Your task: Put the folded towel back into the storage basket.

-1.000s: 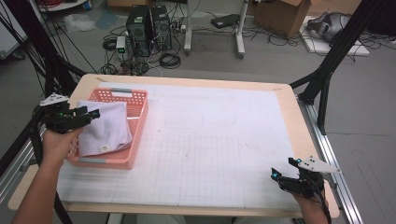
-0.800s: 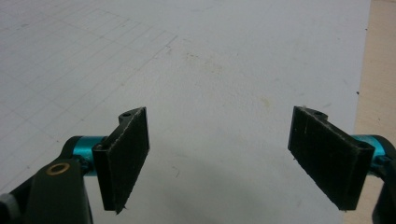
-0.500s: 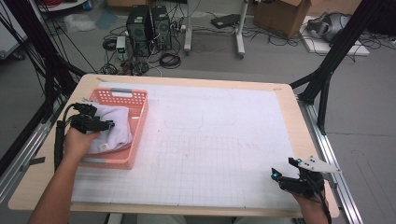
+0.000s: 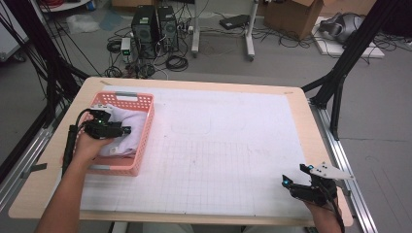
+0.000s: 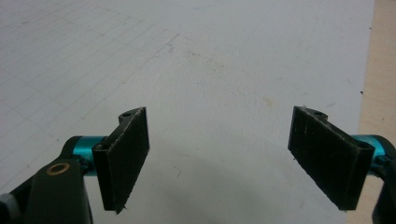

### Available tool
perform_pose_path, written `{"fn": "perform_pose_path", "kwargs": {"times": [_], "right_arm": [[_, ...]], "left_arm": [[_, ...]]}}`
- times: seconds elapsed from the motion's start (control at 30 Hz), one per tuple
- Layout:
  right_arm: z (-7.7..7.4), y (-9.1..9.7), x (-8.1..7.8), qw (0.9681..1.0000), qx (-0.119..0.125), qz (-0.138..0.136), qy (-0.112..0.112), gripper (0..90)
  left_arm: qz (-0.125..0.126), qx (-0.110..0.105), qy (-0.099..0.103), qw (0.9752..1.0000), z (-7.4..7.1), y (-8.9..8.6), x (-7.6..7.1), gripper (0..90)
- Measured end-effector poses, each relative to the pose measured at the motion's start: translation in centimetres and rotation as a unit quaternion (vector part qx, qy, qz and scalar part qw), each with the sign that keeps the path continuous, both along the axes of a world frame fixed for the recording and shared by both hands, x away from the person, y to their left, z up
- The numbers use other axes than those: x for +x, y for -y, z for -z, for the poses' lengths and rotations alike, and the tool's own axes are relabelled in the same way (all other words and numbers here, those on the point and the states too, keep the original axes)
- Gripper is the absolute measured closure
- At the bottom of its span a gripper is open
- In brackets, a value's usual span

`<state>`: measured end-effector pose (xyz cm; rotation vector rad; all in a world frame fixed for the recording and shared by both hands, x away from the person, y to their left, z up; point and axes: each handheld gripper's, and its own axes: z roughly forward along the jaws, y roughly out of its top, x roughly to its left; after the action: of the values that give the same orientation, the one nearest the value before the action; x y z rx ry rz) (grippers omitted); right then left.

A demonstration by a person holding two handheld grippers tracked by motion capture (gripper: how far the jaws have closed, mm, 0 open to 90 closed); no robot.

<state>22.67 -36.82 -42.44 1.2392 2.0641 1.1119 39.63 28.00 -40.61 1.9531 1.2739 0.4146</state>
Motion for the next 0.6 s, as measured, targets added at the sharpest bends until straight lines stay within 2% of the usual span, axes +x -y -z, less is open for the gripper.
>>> {"fn": "perform_pose_path", "kwargs": {"times": [0.03,0.1,0.17,0.23,0.27,0.33,0.37,0.4,0.43,0.5,0.57,0.6], "right_arm": [[0.0,0.0,0.0,1.0,0.0,0.0,-0.002,19.6],[0.0,0.1,0.0,1.0,-0.001,0.0,0.0,19.6],[0.0,0.1,0.0,1.0,0.0,0.001,-0.002,19.6],[0.1,0.0,0.0,1.0,-0.002,-0.001,-0.002,19.6],[0.1,0.0,0.0,1.0,-0.003,-0.001,-0.002,19.6],[0.1,0.0,0.0,1.0,-0.003,0.0,-0.004,19.6],[0.1,0.0,0.0,1.0,-0.003,0.0,-0.005,19.6],[0.1,0.1,0.0,1.0,-0.004,-0.001,-0.002,19.6],[0.1,0.1,0.0,1.0,-0.003,0.0,-0.004,19.6],[0.1,0.2,-0.1,1.0,-0.002,0.0,-0.002,19.6],[0.0,0.2,-0.1,1.0,0.0,0.001,-0.002,19.6],[0.0,0.2,-0.1,1.0,-0.001,0.002,-0.001,19.6]], "left_arm": [[-0.019,0.005,0.007,0.9998,-0.2,-0.2,0.0,42.9],[-0.056,0.025,0.024,0.9978,-0.4,-0.6,-0.1,37.1],[-0.081,0.044,0.025,0.9954,-0.4,-0.9,0.0,36.2],[-0.112,0.078,0.021,0.9904,-0.3,-1.1,0.1,35.2],[-0.123,0.086,0.017,0.9886,-0.1,-1.2,0.1,35.1],[-0.131,0.083,-0.006,0.9879,0.4,-1.5,0.4,34.5],[-0.129,0.08,-0.012,0.9884,0.5,-1.5,0.4,35.2],[-0.13,0.078,-0.008,0.9884,0.4,-1.5,0.4,35.2],[-0.131,0.075,0.0,0.9885,0.2,-1.5,0.2,35.7],[-0.124,0.059,0.021,0.9903,-0.3,-1.6,-0.1,36.5],[-0.119,0.035,0.048,0.9911,-0.9,-1.7,-0.5,36.6],[-0.118,0.02,0.065,0.9907,-1.3,-1.8,-0.8,36.6]]}}
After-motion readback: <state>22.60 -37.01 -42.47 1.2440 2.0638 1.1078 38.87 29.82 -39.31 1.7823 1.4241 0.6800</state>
